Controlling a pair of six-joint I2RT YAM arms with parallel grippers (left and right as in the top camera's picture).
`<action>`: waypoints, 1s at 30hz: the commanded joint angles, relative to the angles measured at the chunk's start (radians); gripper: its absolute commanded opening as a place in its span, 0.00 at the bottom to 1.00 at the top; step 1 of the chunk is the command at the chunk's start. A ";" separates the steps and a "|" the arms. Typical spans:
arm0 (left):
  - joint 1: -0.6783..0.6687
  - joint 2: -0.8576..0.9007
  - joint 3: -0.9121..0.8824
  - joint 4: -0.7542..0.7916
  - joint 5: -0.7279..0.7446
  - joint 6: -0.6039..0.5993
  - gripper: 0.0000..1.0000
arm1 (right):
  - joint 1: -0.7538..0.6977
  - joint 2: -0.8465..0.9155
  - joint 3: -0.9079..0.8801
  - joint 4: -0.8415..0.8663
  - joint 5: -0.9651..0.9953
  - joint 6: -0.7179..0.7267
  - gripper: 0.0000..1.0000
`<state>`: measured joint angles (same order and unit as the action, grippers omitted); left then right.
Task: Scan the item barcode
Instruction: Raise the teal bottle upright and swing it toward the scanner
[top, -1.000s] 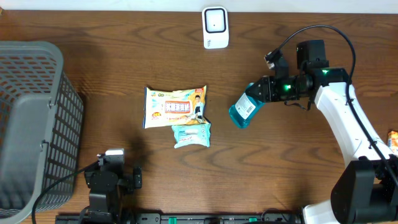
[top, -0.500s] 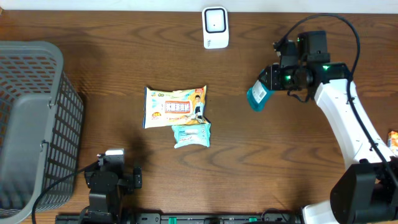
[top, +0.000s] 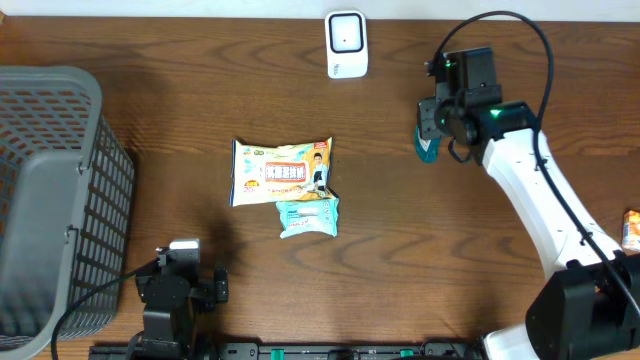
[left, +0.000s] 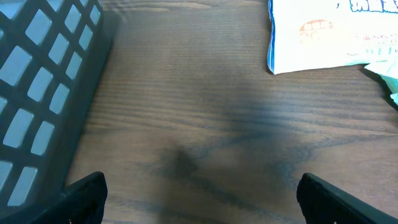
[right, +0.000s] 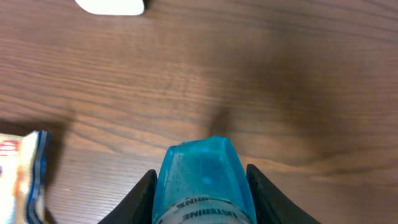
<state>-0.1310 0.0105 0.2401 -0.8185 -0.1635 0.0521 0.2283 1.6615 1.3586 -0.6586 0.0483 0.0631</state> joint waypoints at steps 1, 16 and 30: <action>0.003 -0.005 -0.004 -0.012 -0.006 0.006 0.98 | 0.033 0.020 0.035 -0.002 0.077 -0.027 0.01; 0.003 -0.005 -0.004 -0.012 -0.006 0.006 0.98 | 0.065 0.174 0.035 0.092 0.073 0.056 0.13; 0.003 -0.005 -0.004 -0.012 -0.006 0.006 0.98 | 0.067 0.168 0.035 0.090 0.073 0.056 0.99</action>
<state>-0.1310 0.0105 0.2401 -0.8188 -0.1635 0.0521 0.2878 1.8263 1.3735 -0.5671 0.1097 0.1139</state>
